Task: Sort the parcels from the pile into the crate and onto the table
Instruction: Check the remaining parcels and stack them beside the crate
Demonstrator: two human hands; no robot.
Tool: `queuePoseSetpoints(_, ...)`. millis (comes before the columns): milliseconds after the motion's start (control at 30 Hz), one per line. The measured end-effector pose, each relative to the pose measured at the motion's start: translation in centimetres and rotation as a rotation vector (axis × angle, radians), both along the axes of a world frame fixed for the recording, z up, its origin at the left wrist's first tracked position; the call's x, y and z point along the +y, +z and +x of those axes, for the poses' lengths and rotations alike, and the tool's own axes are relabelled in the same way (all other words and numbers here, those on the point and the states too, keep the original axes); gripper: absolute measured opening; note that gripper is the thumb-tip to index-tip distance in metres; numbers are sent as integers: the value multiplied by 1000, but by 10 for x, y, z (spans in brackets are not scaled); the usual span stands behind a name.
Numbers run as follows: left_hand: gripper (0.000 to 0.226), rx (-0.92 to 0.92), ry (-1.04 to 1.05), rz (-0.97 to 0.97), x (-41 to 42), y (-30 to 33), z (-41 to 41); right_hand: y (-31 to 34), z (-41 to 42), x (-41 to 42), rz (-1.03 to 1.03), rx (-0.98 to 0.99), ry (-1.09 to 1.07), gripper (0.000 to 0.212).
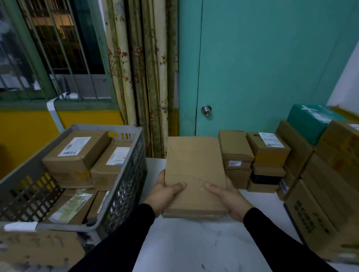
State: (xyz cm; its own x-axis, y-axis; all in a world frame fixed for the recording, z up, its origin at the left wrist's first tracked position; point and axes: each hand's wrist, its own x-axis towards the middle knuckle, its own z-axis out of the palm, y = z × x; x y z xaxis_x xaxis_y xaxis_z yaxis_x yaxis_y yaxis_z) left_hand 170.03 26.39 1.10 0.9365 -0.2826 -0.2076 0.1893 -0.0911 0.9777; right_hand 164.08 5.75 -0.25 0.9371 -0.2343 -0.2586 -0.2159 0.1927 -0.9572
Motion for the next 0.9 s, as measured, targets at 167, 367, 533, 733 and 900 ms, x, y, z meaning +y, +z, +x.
queuePoseSetpoints(167,56,-30,-19,12,-4,6,1,2,1,-4,-6,-16,-9,72)
queuePoseSetpoints(367,63,16,27,-16,-5,10,0,3,1,-7,-73,-28,-63,72)
queuePoseSetpoints(533,59,46,96,-11,-7,28,1,15,6,-10,12,-72,-128,62)
queuePoseSetpoints(733,85,69,43,-10,-5,39,11,23,13,-6,13,-99,-89,94)
queuePoseSetpoints(900,76,49,71,-30,-6,36,11,28,16,-6,-47,-85,-77,109)
